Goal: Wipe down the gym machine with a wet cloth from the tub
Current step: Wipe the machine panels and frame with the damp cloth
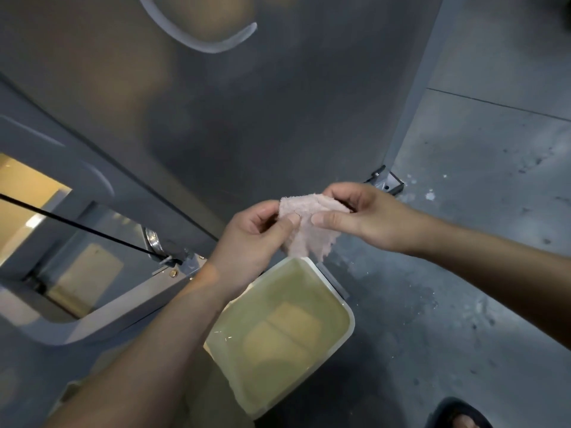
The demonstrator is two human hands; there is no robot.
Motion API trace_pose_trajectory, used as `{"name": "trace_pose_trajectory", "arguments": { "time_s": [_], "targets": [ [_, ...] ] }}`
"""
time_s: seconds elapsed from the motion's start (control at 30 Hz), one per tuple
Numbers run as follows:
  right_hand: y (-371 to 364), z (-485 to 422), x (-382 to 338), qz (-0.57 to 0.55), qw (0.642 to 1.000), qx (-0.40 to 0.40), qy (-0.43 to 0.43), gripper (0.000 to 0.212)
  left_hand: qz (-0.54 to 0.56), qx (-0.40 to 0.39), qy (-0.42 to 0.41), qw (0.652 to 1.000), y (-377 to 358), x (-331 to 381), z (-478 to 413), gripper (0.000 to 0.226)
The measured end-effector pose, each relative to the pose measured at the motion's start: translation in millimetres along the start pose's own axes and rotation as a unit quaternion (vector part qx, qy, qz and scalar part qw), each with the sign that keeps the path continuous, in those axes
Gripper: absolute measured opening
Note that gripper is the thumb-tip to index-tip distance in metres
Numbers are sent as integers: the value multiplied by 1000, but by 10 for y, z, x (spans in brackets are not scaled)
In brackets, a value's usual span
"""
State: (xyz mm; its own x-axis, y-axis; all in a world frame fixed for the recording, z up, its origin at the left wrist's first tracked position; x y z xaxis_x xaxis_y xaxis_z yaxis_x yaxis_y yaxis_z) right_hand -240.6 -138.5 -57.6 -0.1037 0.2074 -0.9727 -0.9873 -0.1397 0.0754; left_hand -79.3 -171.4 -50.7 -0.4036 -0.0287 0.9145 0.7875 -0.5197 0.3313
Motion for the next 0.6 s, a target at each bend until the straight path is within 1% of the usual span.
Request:
{"name": "trace_pose_trajectory", "arguments": {
  "time_s": [0.07,0.1,0.13,0.2,0.23,0.27,0.33,0.4,0.47,0.53,0.6],
  "targets": [
    [11,-8,-82,-12,1000,18,16,12,-7,36,2,999,39,26,30,11],
    [4,-9,-127,-30,999,23,22,11,-5,54,9,999,63,41,45,7],
    [-15,-9,-173,-58,998,27,26,13,-1,76,21,997,108,43,55,8],
    [-57,-22,-271,-120,991,42,30,21,2,126,45,991,251,54,82,24],
    [-56,-40,-331,-150,987,55,32,22,-18,149,48,988,341,98,102,28],
    [-28,-63,-399,-179,980,75,34,19,-51,165,43,984,425,184,126,29],
    [70,-100,-592,-208,969,122,59,14,-106,178,11,978,547,441,184,21],
    [194,-101,-861,-172,961,179,118,14,-152,189,-35,970,648,747,255,14],
    [287,-92,-1127,-146,946,229,177,12,-228,214,-92,945,772,1091,348,13],
    [358,-66,-1372,-109,926,283,226,12,-324,249,-168,897,878,1425,449,13],
    [428,28,-1630,-27,888,357,289,14,-395,266,-220,851,923,1619,525,12]
  ]
}}
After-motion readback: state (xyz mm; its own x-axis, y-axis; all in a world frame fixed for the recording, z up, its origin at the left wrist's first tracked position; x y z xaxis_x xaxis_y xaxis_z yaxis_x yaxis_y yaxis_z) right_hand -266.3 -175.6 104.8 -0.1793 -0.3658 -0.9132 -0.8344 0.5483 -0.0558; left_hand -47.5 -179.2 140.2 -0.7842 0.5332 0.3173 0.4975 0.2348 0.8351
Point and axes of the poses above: each hand's wrist, its own z-axis away from the middle knuckle, its own y-axis out of the back of the hand, x = y × z, the point moved 9 cm from there along -z, towards the middle knuckle, and after that the axes turned 11 degrees about -z, right-handed, at the moved point
